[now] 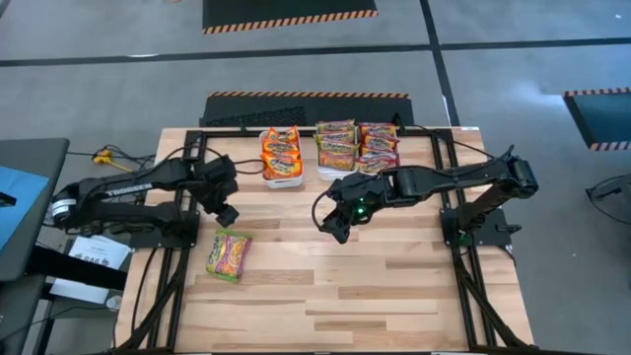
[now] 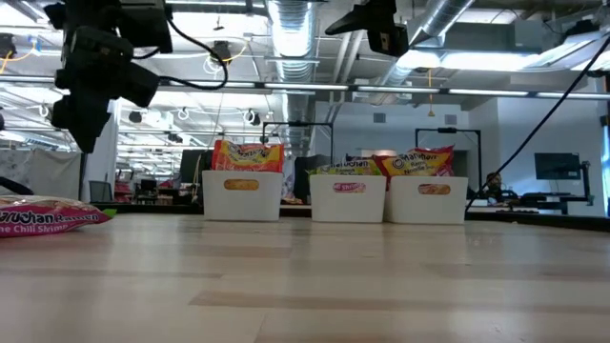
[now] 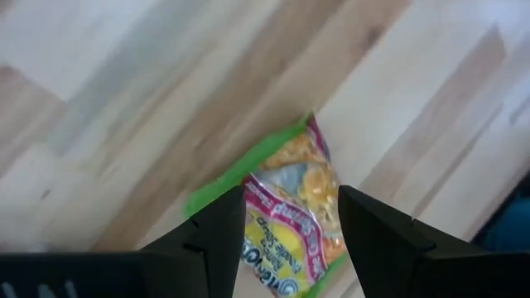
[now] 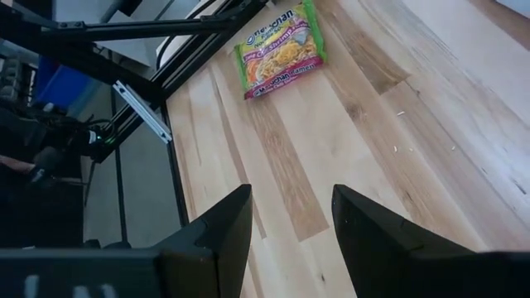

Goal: Sort Maruchan noodles
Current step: Put the green noodle pack into the center white bin

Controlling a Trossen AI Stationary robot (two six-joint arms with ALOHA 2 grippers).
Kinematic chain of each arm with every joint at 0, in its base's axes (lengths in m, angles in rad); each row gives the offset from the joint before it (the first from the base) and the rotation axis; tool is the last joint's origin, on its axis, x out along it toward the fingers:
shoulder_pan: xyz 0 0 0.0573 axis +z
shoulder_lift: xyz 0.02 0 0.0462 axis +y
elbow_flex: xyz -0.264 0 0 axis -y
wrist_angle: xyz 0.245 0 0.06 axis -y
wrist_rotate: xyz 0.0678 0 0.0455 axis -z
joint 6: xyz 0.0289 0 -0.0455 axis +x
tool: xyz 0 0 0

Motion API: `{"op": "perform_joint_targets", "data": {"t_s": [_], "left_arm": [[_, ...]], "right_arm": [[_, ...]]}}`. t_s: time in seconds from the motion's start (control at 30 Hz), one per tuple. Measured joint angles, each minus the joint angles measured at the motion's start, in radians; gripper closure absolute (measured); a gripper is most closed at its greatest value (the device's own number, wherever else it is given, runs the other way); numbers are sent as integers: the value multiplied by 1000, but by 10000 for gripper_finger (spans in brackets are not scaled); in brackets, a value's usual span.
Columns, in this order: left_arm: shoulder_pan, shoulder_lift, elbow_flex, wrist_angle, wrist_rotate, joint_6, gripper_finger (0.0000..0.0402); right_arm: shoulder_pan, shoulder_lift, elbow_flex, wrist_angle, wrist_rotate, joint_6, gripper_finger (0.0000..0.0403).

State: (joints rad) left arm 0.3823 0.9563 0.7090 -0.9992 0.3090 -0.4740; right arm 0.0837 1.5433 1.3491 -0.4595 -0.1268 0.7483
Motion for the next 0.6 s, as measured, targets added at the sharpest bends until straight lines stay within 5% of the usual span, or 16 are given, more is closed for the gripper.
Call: {"op": "perform_joint_targets", "data": {"t_s": [0.6], "left_arm": [[-163,271,1,5,6,234,223]], "right_arm": [[0,0,0,-5,-2,2,210]]}}
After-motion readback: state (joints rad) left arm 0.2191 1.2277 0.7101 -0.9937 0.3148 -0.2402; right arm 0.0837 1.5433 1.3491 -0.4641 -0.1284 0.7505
